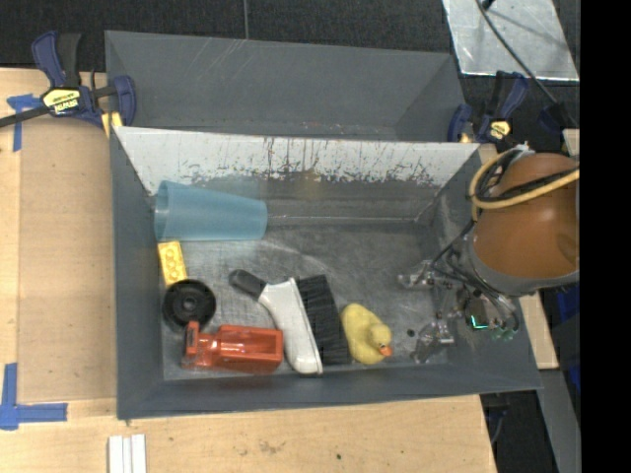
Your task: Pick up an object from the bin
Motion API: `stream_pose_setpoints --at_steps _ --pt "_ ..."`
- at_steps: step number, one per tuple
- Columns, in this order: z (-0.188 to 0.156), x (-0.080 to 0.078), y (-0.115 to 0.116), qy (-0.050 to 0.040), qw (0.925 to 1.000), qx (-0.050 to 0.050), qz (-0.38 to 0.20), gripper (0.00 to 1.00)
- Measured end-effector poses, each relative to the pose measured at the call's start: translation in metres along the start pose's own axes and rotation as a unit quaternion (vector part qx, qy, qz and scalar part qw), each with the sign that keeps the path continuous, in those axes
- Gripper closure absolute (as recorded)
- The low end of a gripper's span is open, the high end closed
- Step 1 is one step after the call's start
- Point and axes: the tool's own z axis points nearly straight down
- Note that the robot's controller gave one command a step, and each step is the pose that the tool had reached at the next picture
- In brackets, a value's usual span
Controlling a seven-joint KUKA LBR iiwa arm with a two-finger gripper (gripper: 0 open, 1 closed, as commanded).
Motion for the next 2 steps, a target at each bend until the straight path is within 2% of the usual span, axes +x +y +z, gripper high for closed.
stream_pose_setpoints --at_steps 1,2 --pt "-0.004 -0.002 0.000 -0.0040 1.0000 0.001 -0.001 0.00" --pt "0.029 -0.013 0.035 -0.0058 0.9994 0.002 -0.034 0.00"
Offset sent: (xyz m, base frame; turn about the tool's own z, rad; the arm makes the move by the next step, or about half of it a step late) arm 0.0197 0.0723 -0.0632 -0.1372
